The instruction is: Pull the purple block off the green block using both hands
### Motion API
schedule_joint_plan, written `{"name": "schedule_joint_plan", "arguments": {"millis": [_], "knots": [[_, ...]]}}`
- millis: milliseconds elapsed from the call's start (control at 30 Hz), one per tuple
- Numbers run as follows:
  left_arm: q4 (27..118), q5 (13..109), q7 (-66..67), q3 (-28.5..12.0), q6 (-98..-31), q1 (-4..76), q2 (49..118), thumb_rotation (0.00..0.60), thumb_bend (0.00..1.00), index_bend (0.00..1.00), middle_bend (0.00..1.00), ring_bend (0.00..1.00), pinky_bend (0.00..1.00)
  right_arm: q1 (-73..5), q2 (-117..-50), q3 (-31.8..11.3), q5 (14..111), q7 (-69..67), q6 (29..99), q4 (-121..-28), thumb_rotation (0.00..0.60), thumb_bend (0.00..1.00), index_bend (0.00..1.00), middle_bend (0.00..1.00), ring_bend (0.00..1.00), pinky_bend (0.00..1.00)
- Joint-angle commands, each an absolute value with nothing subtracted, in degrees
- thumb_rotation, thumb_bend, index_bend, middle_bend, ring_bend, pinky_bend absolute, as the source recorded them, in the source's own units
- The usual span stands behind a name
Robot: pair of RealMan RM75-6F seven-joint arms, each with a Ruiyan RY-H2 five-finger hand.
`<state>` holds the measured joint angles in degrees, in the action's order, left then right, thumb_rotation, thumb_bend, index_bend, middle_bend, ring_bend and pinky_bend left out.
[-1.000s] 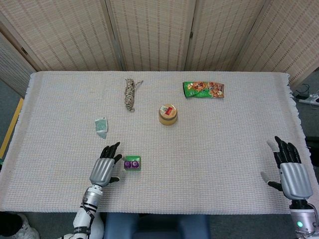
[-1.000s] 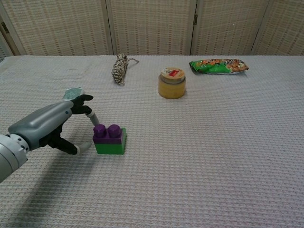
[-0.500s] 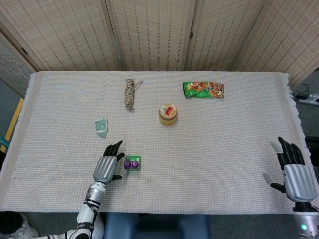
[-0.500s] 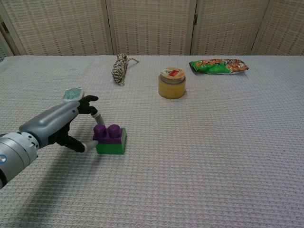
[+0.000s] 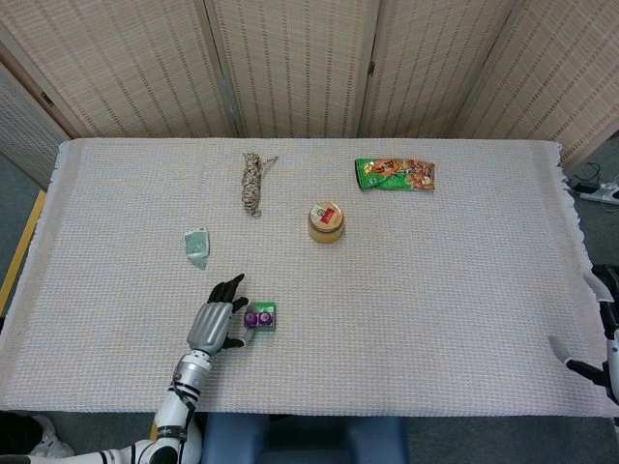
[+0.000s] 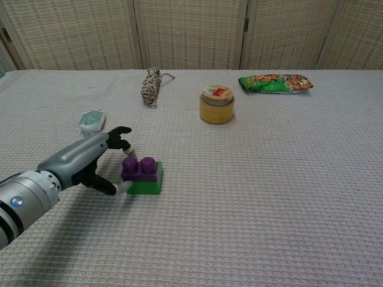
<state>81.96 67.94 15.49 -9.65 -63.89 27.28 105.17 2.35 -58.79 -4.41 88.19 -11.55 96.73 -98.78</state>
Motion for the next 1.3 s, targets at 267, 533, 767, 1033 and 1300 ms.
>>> {"name": "schedule_joint_plan", "arguments": {"millis": [267,533,767,1033,1300], "knots": [[80.1,73.3,8.0,-10.2,-69.1,26.5,106.3,0.6,0.52,0.74,0.13,0.0,0.0,2.2,-59.1,-4.9,88.1,-10.8,96.0,-98.6,0.6,0.29,0.0,0.0,0.0,0.0],[80.9,74.4,0.8,-10.3,-70.9,24.5,103.7,0.6,0.55,0.77,0.17,0.0,0.0,1.6,-59.9,-5.1,87.8,-8.3,94.6,-98.8,0.6,0.29,0.0,0.0,0.0,0.0],[88.3,75.2,-13.1,-11.6,-73.1,21.2,97.8,0.6,0.56,0.78,0.18,0.0,0.0,-0.8,-60.9,-5.2,88.2,-7.5,90.9,-97.7,0.6,0.3,0.0,0.0,0.0,0.0],[98.2,73.1,-20.5,-13.1,-70.8,19.8,90.6,0.6,0.57,0.78,0.18,0.0,0.0,-10.6,-67.4,-4.4,92.4,-21.9,77.7,-88.1,0.6,0.29,0.0,0.0,0.0,0.0],[104.6,72.0,-21.1,-15.0,-70.4,20.4,88.1,0.6,0.57,0.78,0.19,0.0,0.0,-22.7,-72.2,-2.2,95.5,-54.7,63.1,-80.5,0.6,0.29,0.0,0.0,0.0,0.0]]}}
